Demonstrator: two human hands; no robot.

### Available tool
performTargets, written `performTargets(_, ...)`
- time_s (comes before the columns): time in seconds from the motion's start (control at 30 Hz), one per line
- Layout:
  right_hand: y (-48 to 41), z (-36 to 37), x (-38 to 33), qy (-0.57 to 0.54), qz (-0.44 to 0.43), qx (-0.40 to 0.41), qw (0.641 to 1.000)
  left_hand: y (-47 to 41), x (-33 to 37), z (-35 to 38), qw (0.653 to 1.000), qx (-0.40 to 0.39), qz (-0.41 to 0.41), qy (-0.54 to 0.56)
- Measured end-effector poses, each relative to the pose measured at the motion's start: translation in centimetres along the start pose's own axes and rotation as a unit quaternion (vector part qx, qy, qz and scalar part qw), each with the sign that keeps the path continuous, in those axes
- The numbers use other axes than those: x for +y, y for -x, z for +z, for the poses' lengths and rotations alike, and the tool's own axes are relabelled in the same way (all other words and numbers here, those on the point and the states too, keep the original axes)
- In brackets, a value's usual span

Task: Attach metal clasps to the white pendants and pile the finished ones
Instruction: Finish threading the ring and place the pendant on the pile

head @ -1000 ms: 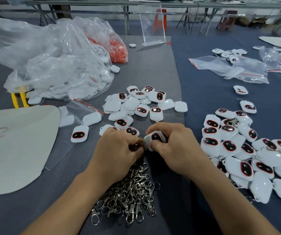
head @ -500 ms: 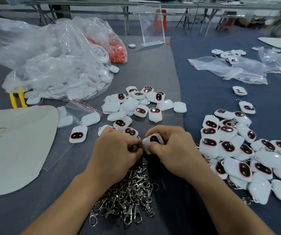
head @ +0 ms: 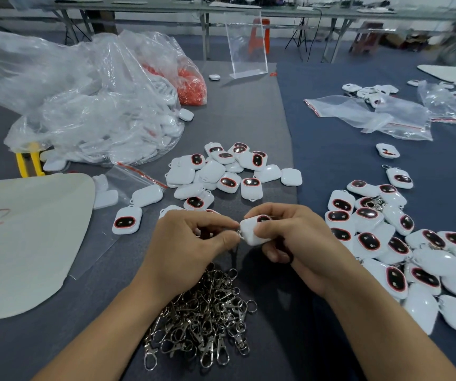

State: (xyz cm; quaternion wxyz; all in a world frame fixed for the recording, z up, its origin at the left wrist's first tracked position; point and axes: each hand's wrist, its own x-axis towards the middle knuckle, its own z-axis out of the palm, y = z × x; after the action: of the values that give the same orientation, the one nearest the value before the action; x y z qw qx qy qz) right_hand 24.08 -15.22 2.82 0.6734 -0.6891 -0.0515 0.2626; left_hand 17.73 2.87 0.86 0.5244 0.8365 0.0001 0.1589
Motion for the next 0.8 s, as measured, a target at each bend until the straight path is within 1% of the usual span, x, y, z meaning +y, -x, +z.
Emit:
performTargets(0.2, 0.08, -0.01, 0.11, -0.065, 0.008, -0.038, 0.997, -0.12, 0.24, 0.09, 0.999, -0.007, 0.004, 0.033)
performTargets(0.37, 0.11, 0.08, 0.21, -0.104, -0.011, -0.074, 0.992, -0.27, 0.13, -0.17, 0.997, -0.024, -0.027, 0.075)
performTargets(0.47, 0.29, 0.11, 0.15, -0.106, -0.035, -0.086, 0.99, -0.14, 0.32, -0.22, 0.996, -0.044, -0.021, 0.071)
performTargets(0.53, 0.36, 0.22, 0.18, -0.103, -0.047, -0.088, 0.99, -0.14, 0.52, -0.16, 0.994, -0.035, -0.029, 0.104)
performTargets(0.6, 0.31, 0.38, 0.25, -0.106, -0.051, -0.08, 0.99, -0.22, 0.69, -0.13, 0.993, -0.022, -0.023, 0.113)
performTargets(0.7, 0.33, 0.53, 0.28, -0.107, -0.055, -0.065, 0.991, -0.34, 0.75, -0.37, 0.998, -0.005, 0.019, 0.059)
performTargets(0.77, 0.42, 0.61, 0.34, -0.104, -0.053, -0.05, 0.992, -0.35, 0.53, -0.63, 0.996, -0.013, 0.078, -0.034)
performTargets(0.8, 0.44, 0.7, 0.38, -0.101, -0.051, -0.041, 0.993, -0.32, 0.39, -0.72, 0.988, -0.019, 0.117, -0.102)
